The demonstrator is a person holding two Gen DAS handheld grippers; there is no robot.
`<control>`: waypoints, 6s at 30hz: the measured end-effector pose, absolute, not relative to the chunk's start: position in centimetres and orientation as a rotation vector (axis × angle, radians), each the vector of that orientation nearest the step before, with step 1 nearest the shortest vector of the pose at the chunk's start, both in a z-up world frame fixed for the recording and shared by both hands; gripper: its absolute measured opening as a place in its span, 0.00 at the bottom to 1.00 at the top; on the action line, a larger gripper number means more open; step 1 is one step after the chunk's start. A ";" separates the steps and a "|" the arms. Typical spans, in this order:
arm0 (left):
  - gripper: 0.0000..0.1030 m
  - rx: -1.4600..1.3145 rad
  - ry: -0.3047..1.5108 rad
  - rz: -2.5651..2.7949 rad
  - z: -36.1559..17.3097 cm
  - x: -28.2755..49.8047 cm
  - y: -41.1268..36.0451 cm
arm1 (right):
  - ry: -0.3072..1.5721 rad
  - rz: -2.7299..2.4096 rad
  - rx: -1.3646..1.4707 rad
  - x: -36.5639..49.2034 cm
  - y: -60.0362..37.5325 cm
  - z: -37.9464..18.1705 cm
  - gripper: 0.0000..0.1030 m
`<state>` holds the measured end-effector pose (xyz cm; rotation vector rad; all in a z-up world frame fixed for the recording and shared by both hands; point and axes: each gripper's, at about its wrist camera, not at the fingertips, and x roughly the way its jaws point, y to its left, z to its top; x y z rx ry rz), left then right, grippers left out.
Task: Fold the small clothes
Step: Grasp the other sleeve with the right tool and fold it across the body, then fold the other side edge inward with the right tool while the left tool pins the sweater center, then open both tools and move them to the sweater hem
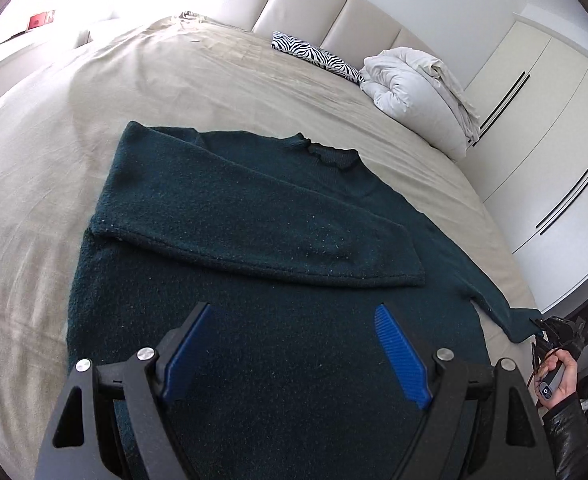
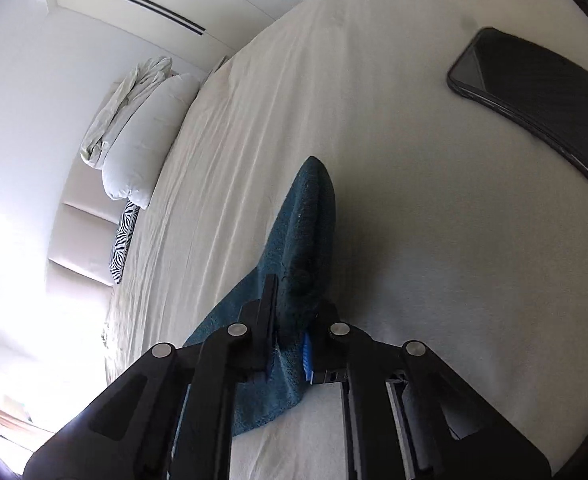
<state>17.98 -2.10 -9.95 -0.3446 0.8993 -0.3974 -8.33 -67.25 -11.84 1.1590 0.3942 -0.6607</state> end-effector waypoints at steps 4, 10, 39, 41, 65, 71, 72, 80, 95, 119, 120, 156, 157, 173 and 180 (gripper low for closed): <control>0.82 -0.383 0.881 -0.386 -9.7 18.2 -0.1 | 0.472 -0.591 0.962 -2.4 -61.9 -7.2 0.08; 0.82 -0.441 0.867 -0.356 -9.5 18.5 2.9 | 0.633 -0.358 0.598 9.8 -47.4 -2.4 0.08; 0.82 -0.400 0.890 -0.372 -9.2 23.9 2.7 | 0.864 0.123 0.188 20.8 -12.3 -9.1 0.61; 0.81 -0.369 0.907 -0.392 -9.1 25.2 0.8 | 0.848 0.120 0.185 18.7 -13.4 -8.1 0.61; 0.08 -0.255 0.997 -0.465 -10.7 29.4 -7.4 | 0.708 -0.091 0.692 9.2 -41.1 -6.6 0.60; 0.08 -0.230 0.923 -0.428 -12.0 28.7 -4.9 | 0.756 -0.137 0.752 12.7 -46.3 -7.9 0.60; 0.08 -0.242 0.936 -0.422 -12.7 28.8 -4.4 | 0.771 -0.138 0.759 13.5 -46.7 -8.3 0.60; 0.08 -0.289 0.871 -0.424 -13.4 28.3 -3.5 | 0.871 -0.195 0.762 18.9 -48.8 -12.1 0.48; 0.09 -0.327 0.868 -0.394 -14.9 27.7 -2.8 | 0.923 -0.247 0.677 22.3 -49.2 -13.6 0.06; 0.12 -0.315 0.877 -0.390 -15.1 27.2 -3.2 | 1.069 -0.265 0.392 16.3 -44.2 -12.6 0.00; 0.12 -0.318 0.876 -0.392 -15.2 27.1 -3.2 | 1.058 -0.260 0.409 16.1 -44.5 -12.9 0.00; 0.67 -0.274 1.025 -0.263 -12.4 5.0 12.4 | 0.802 -0.158 0.595 -10.1 -36.8 -5.9 0.62; 0.67 -0.283 1.040 -0.269 -12.7 3.9 12.6 | 0.810 -0.160 0.603 -11.2 -36.6 -6.0 0.62; 0.65 -0.511 1.163 -0.490 -13.7 -1.8 13.0 | 0.858 -0.075 0.804 -22.0 -38.0 -8.1 0.62; 0.62 -0.616 1.215 -0.553 -14.8 -2.3 13.1 | 0.892 -0.046 0.894 -23.4 -39.1 -9.4 0.60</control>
